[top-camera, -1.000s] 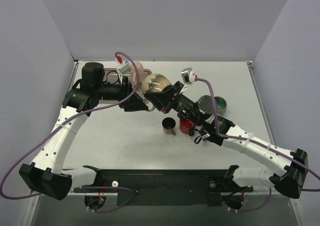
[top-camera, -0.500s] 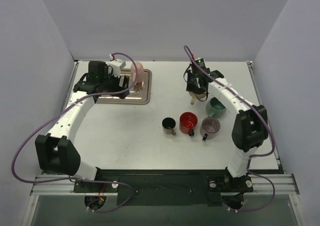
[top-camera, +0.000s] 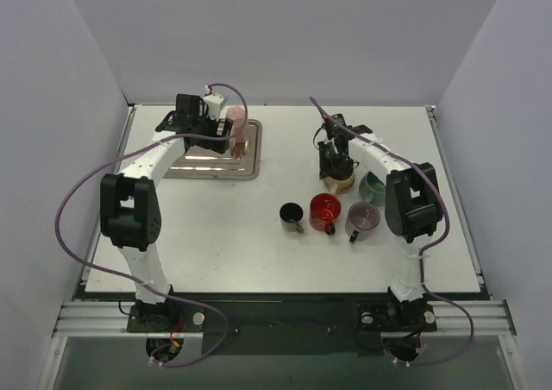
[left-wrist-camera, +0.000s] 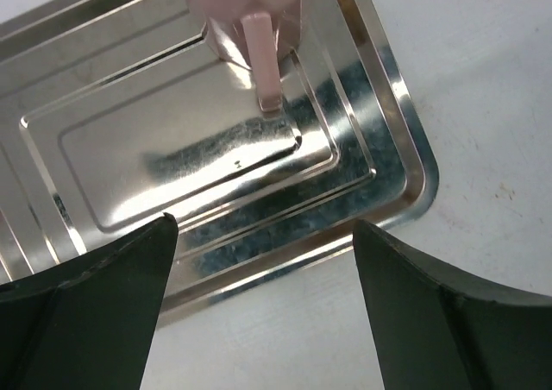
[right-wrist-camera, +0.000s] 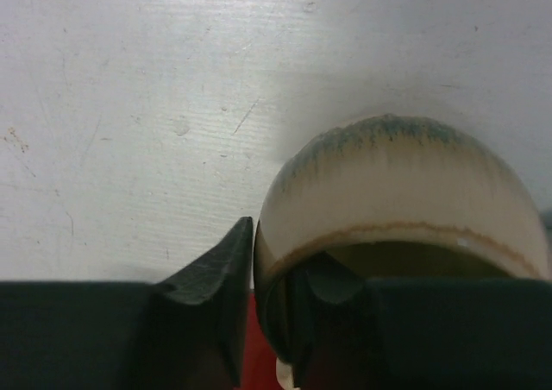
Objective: Turn the mug right side up
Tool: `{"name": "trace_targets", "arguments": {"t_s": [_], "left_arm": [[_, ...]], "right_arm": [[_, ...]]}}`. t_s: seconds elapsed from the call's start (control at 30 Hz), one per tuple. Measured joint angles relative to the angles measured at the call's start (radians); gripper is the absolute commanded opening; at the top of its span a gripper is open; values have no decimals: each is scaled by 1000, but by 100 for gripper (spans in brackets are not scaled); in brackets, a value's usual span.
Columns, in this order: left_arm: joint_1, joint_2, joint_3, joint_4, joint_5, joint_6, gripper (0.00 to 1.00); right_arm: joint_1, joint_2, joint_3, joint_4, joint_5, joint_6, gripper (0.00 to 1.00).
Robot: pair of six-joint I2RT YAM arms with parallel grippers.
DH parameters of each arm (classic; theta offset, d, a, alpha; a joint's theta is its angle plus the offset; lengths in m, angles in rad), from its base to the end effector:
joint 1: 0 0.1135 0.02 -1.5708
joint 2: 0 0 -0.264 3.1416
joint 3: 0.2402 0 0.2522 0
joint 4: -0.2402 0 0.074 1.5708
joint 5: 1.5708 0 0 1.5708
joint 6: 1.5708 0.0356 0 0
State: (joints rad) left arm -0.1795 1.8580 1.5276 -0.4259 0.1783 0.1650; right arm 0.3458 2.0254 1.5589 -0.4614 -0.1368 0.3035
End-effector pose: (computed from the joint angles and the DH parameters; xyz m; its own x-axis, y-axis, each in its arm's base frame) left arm 0.4173 -0.0821 0.2691 -0.6163 0.2761 -0.7375 0.4094 0.9123 -0.0006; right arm 0.4191 0.1561 0.2066 -0.8419 0.0114 -0.5395 -0.1688 0.9441 0.2833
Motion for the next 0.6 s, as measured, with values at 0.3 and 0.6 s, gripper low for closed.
{"name": "trace_targets", "arguments": {"t_s": [0.3, 0.6], "left_arm": [[-2, 267, 229, 63, 4, -7, 94], [-40, 449, 424, 66, -93, 26, 54]], "right_arm": [[-6, -7, -2, 5, -25, -15, 60], [10, -232, -100, 2, 29, -19, 64]]}}
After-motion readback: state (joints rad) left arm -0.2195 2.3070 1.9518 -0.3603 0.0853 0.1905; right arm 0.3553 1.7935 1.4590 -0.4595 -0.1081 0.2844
